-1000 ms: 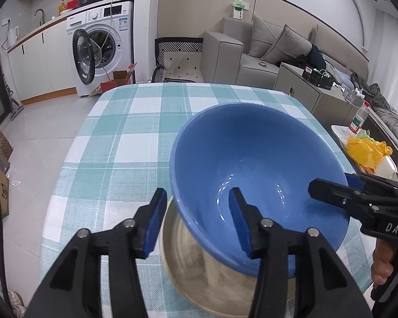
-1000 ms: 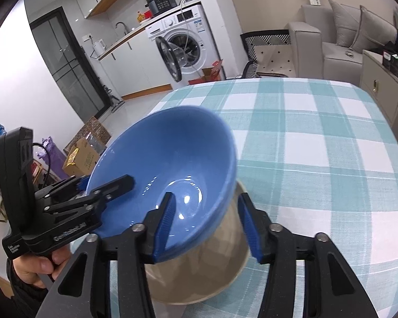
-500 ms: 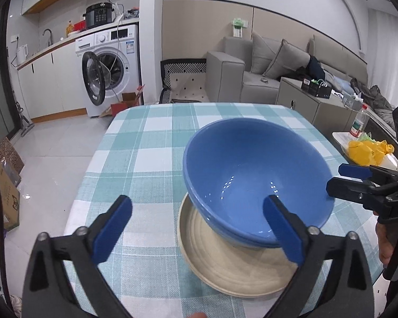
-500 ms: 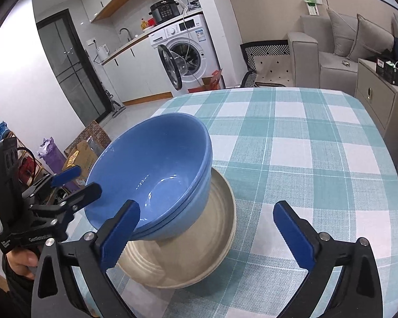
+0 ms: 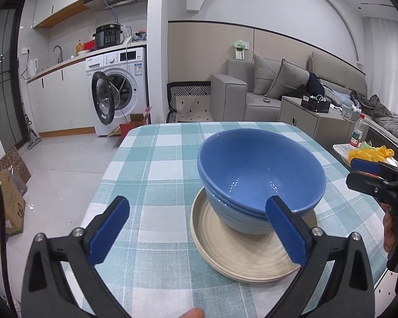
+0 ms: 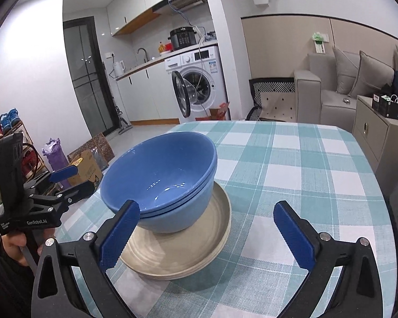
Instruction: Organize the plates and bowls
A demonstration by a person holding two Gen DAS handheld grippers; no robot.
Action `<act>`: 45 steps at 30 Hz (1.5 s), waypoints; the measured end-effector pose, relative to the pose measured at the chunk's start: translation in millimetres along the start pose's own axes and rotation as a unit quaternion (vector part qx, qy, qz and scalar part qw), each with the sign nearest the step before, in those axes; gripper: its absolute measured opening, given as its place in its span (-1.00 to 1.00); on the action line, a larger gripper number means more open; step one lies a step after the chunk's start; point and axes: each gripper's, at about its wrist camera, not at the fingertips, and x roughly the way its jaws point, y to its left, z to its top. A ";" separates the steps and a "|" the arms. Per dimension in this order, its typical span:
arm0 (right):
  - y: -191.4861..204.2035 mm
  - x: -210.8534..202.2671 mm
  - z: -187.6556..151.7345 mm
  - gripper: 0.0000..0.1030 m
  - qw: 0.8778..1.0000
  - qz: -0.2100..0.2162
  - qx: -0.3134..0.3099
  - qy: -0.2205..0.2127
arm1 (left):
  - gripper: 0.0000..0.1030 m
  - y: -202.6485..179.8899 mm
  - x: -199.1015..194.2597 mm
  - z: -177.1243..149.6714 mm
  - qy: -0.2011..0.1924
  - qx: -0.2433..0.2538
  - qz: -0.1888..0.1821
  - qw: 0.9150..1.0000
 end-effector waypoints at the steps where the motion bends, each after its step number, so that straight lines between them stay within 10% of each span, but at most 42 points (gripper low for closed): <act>1: 1.4 -3.7 -2.9 0.99 1.000 -0.001 -0.003 -0.007 | 1.00 -0.4 -2.7 -3.1 -0.005 0.005 0.001 1.000; 45: 34.9 -59.9 -114.2 0.99 0.988 -0.035 -0.082 -0.129 | 1.00 -14.9 -32.8 -89.5 -0.120 0.020 0.002 0.993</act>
